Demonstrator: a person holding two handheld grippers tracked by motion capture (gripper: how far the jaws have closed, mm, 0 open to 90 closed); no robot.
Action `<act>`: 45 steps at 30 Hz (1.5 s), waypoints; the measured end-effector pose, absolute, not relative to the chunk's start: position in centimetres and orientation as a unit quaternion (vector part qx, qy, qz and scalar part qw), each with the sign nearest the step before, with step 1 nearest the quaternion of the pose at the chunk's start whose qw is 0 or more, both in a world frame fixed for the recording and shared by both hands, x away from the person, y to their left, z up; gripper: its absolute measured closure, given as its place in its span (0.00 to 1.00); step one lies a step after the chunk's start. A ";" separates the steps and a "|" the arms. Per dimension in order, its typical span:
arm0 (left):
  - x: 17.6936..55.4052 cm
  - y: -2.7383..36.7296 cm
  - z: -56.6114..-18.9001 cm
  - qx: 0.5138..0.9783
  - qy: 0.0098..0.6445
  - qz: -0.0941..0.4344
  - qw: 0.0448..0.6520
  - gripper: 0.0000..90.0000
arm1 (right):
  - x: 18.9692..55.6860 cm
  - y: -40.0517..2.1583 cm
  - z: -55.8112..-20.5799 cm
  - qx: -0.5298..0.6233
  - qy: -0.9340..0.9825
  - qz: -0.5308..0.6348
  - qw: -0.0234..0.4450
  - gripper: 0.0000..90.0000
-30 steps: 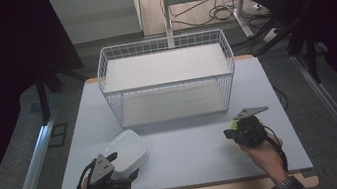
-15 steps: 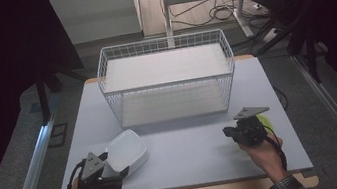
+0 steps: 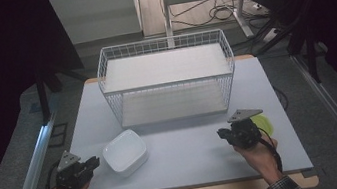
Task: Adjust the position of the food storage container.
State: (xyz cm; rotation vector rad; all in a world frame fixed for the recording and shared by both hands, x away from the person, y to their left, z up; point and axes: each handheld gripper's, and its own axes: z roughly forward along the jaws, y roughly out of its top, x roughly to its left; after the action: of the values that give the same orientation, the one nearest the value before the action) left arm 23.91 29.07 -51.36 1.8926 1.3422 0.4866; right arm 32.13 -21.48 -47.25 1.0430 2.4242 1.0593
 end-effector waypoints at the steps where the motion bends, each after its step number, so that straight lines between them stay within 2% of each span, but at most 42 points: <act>1: 23.9 29.1 -51.4 0.740 0.525 0.190 0.376 0.94 | 32.1 -21.5 -47.2 0.363 0.843 0.368 0.148 0.94; 7: 25.1 28.0 -52.4 0.761 0.517 0.153 0.360 0.97 | 32.3 -21.2 -47.5 0.361 0.850 0.351 0.154 0.98; 15: 26.6 27.1 -52.8 0.762 0.519 0.149 0.357 0.97 | 32.7 -21.4 -47.7 0.363 0.849 0.355 0.146 0.99; 24: 28.5 25.0 -52.9 0.779 0.494 0.138 0.361 0.97 | 32.9 -20.4 -48.0 0.348 0.856 0.353 0.150 0.99; 42: 31.5 18.8 -52.9 0.812 0.433 0.114 0.373 0.97 | 33.5 -16.9 -49.3 0.332 0.865 0.352 0.133 0.98; 45: 31.8 17.2 -52.9 0.823 0.416 0.110 0.370 0.97 | 34.0 -16.5 -49.7 0.343 0.857 0.365 0.116 0.99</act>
State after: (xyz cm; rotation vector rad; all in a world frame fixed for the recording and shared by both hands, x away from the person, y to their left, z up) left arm 31.80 17.24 -52.89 2.1123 1.0677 0.2816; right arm 34.01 -16.54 -49.71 1.0054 2.5117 1.0705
